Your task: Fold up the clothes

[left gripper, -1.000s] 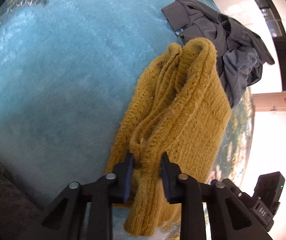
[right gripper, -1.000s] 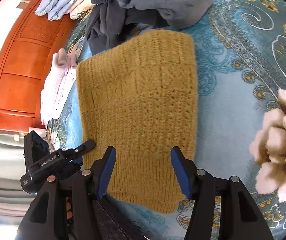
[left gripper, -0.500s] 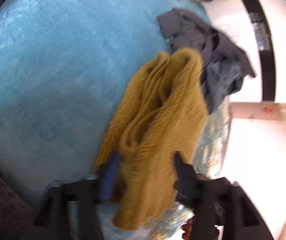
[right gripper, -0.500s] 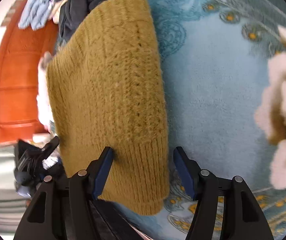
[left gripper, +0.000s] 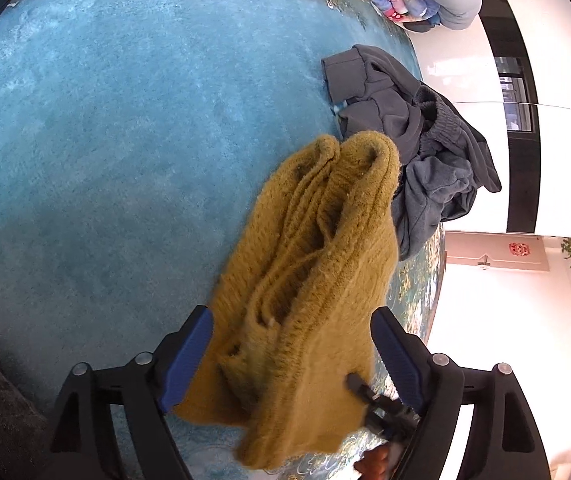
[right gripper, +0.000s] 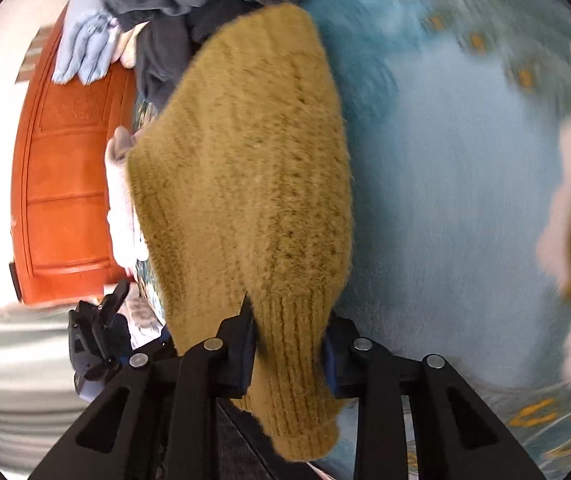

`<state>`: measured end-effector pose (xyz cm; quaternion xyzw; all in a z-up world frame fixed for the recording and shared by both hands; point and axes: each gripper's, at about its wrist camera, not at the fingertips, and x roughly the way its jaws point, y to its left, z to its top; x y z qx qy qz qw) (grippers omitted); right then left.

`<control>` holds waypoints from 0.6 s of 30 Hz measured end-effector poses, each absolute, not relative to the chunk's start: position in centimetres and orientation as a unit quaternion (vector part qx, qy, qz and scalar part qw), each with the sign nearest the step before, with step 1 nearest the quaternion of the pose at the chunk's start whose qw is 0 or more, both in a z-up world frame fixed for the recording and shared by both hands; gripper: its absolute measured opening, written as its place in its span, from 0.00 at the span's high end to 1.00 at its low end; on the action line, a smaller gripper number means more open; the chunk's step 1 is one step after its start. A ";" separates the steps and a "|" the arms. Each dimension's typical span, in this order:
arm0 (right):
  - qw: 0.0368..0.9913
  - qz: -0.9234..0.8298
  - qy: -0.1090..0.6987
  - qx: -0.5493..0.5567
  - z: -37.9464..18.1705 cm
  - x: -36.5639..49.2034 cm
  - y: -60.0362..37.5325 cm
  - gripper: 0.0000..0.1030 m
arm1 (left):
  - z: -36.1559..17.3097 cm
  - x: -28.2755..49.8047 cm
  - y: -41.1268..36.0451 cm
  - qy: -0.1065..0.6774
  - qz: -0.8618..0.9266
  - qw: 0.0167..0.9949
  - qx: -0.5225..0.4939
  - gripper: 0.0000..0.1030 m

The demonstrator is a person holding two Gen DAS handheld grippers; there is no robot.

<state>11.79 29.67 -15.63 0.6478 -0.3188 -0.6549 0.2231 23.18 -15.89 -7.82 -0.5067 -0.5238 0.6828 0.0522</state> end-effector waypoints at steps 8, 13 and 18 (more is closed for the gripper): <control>0.172 -0.704 -0.212 0.656 -14.5 4.7 31.7 0.73 | -8.5 20.0 -15.9 -0.528 0.680 0.061 -0.505 0.17; 0.169 -0.707 -0.229 0.648 -15.2 5.8 31.9 0.68 | -9.6 17.1 -17.4 -0.590 0.645 0.058 -0.483 0.11; 0.158 -0.718 -0.220 0.641 -14.4 6.6 32.7 0.59 | -8.4 12.8 -16.7 -0.565 0.663 0.066 -0.487 0.02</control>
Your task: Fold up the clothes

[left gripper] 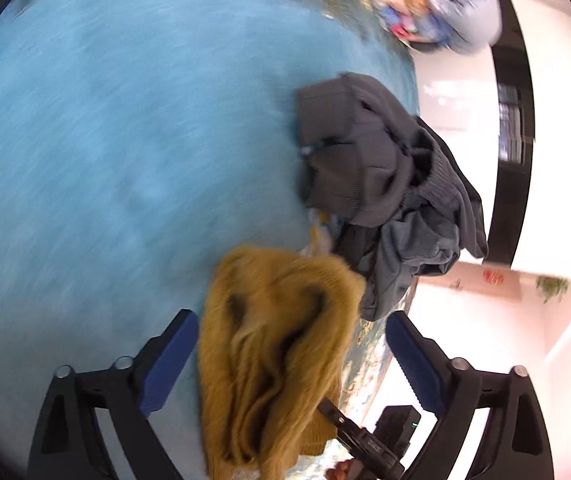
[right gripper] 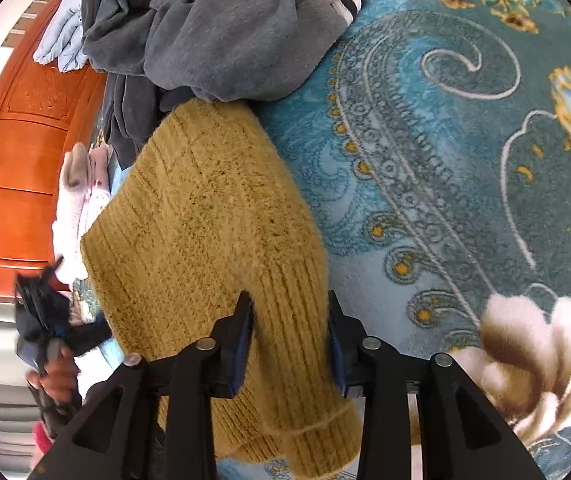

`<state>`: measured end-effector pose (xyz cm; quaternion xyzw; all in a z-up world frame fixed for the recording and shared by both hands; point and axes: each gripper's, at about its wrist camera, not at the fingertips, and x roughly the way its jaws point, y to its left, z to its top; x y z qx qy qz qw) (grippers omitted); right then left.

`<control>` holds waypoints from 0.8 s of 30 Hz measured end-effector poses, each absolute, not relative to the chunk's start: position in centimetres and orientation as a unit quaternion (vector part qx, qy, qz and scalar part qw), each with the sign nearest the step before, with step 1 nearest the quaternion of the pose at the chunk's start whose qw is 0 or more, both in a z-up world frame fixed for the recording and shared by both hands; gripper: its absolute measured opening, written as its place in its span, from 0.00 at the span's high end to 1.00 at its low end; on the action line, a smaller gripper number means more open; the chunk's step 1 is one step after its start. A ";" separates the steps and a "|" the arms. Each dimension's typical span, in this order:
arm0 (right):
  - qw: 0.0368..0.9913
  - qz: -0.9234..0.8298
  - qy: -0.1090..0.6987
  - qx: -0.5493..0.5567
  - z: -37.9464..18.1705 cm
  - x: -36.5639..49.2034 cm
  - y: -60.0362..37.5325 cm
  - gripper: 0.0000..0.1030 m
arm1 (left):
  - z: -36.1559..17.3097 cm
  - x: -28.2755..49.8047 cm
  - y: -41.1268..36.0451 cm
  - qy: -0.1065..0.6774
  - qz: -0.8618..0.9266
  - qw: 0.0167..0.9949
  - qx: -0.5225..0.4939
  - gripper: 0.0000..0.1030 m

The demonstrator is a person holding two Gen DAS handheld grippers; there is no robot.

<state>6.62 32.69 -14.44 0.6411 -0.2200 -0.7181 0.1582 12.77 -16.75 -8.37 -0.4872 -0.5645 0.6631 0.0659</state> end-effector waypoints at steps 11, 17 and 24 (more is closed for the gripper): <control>0.129 -0.720 -0.242 0.637 -13.2 9.1 35.0 0.51 | -11.8 7.7 -14.9 -0.491 0.662 0.074 -0.561 0.02; 0.102 -0.705 -0.270 0.648 -13.6 9.2 35.5 0.51 | -12.9 7.3 -14.5 -0.517 0.648 0.106 -0.549 0.16; 0.106 -0.701 -0.274 0.649 -13.1 9.6 35.3 0.51 | -12.1 7.8 -13.9 -0.501 0.664 0.068 -0.551 0.53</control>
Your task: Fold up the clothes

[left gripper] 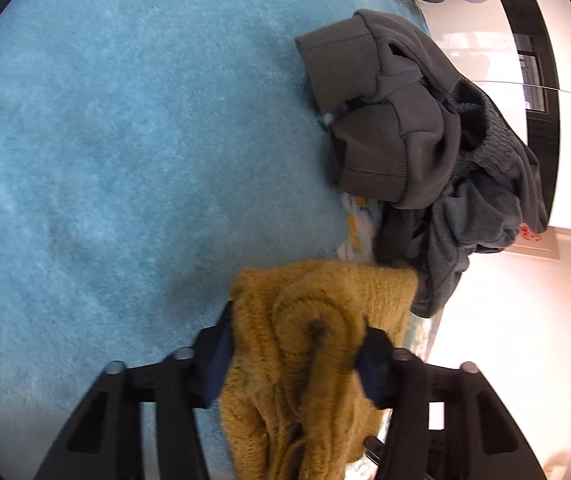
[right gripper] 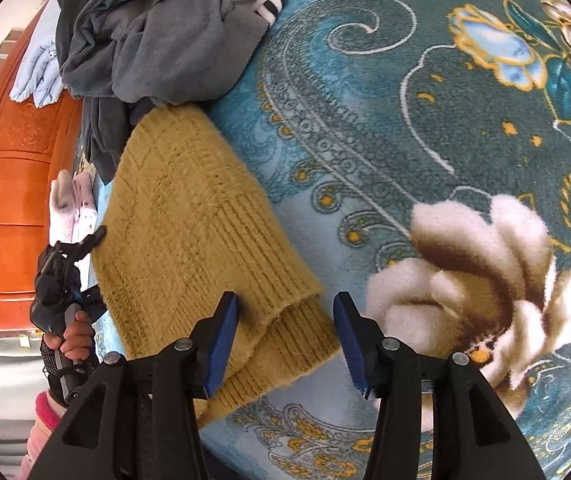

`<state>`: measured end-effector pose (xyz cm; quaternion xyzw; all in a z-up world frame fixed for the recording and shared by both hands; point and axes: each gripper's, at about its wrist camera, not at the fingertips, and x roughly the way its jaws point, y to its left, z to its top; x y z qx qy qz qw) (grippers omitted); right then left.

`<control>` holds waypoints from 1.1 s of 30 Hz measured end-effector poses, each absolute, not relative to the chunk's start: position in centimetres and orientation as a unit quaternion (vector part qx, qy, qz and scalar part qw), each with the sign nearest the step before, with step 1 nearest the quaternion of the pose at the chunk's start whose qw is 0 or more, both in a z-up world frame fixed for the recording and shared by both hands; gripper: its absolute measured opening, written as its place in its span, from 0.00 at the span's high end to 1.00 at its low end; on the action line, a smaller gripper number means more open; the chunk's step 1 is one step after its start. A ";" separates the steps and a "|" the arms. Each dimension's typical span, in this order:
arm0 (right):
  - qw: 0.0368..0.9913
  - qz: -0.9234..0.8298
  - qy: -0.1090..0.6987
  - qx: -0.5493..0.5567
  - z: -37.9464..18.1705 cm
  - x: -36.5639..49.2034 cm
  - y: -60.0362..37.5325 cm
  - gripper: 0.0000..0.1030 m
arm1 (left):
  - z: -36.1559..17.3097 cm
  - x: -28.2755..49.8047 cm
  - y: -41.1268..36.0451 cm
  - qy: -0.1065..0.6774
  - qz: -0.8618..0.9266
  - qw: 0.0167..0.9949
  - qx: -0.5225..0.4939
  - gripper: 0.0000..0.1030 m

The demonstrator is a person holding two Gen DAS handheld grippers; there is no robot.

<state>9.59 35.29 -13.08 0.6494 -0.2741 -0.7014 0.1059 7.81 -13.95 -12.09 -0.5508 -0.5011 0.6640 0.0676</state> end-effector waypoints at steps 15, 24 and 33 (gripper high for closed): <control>0.133 -0.676 -0.334 0.643 -13.5 12.5 34.3 0.39 | -8.9 16.2 -16.5 -0.505 0.697 -0.013 -0.509 0.66; 0.164 -0.642 -0.426 0.617 -16.9 12.9 31.0 0.35 | -10.3 20.6 -19.2 -0.552 0.666 -0.029 -0.501 0.66; 0.169 -0.629 -0.478 0.589 -18.2 12.0 30.5 0.23 | -10.4 19.8 -20.3 -0.561 0.667 -0.017 -0.490 0.28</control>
